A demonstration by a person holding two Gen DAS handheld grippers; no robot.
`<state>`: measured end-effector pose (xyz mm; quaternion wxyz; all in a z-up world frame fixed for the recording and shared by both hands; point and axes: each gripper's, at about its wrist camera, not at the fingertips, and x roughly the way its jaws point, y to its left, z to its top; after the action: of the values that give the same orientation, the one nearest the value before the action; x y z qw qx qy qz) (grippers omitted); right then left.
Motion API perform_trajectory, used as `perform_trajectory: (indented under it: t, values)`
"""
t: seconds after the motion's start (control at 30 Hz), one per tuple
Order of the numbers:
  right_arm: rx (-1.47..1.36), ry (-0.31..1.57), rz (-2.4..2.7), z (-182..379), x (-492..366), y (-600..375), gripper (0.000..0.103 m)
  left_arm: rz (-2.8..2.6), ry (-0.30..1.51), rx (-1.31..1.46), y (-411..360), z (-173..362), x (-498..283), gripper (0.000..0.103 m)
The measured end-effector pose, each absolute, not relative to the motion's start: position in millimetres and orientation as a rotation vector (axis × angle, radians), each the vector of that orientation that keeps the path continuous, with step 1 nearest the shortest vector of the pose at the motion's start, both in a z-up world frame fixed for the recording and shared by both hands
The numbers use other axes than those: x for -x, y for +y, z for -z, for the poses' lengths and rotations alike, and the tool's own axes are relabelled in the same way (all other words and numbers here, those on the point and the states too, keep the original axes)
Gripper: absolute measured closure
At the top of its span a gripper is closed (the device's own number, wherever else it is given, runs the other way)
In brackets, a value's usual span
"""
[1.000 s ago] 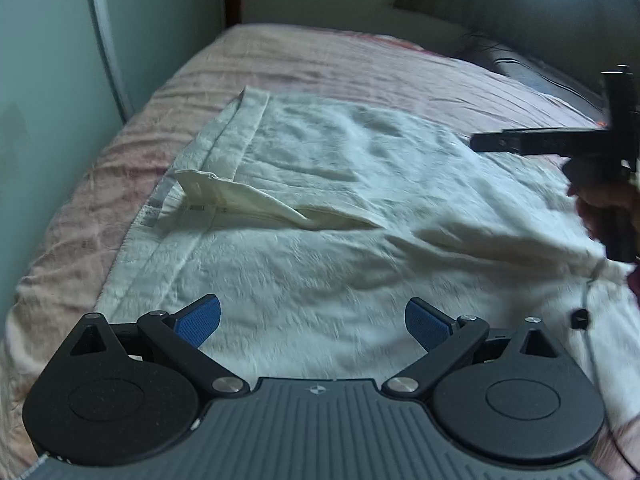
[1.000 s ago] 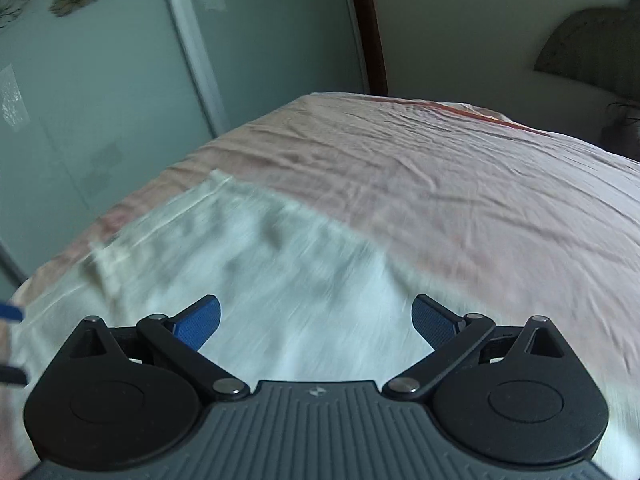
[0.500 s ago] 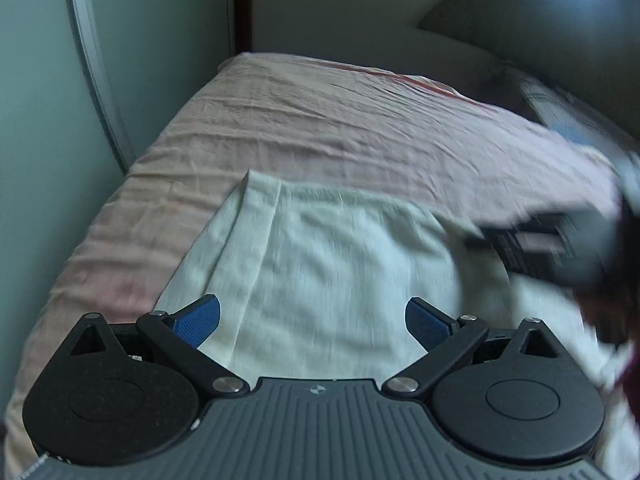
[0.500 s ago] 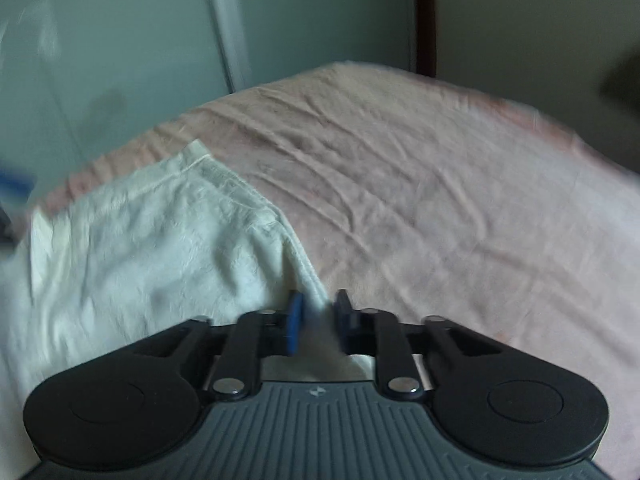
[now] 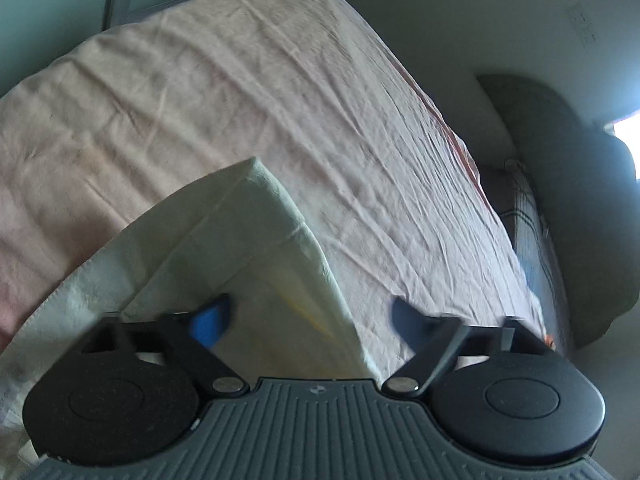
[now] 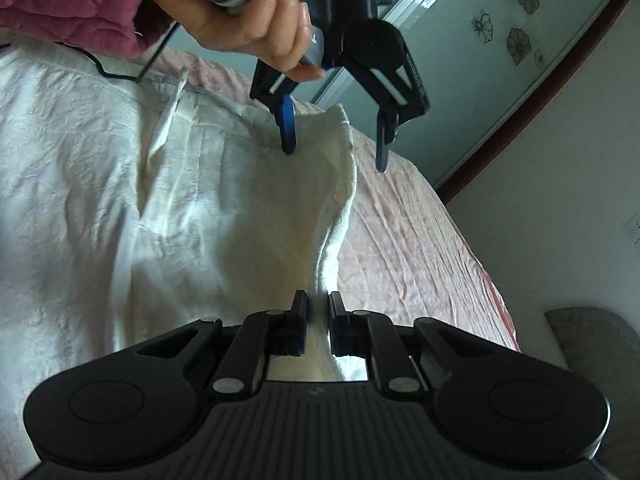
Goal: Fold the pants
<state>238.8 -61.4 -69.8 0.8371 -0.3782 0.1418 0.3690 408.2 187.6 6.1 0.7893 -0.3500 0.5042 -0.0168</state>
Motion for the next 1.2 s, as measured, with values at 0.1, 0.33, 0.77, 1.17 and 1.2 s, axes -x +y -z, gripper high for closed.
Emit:
perform_trajectory:
  t: [0.1, 0.33, 0.77, 1.17, 1.2]
  values:
    - [0.792, 0.299, -0.77, 72, -234, -61, 0.093, 0.051, 1.093, 0.703, 184, -11, -395, 0.092]
    - [0.683, 0.315, -0.766, 50, -195, -73, 0.093, 0.103, 0.96, 0.542, 185, -53, -294, 0.096]
    - [0.408, 0.477, -0.957, 37, -38, -69, 0.093, 0.104, 0.999, 0.462, 231, -41, -103, 0.095]
    - [0.351, 0.541, -0.932, 70, -14, -49, 0.093, -0.019, 0.99, 0.285, 214, -20, -73, 0.095]
    - [0.346, 0.547, -0.932, 72, -14, -47, 0.093, -0.038, 0.996, 0.288, 213, -19, -73, 0.095]
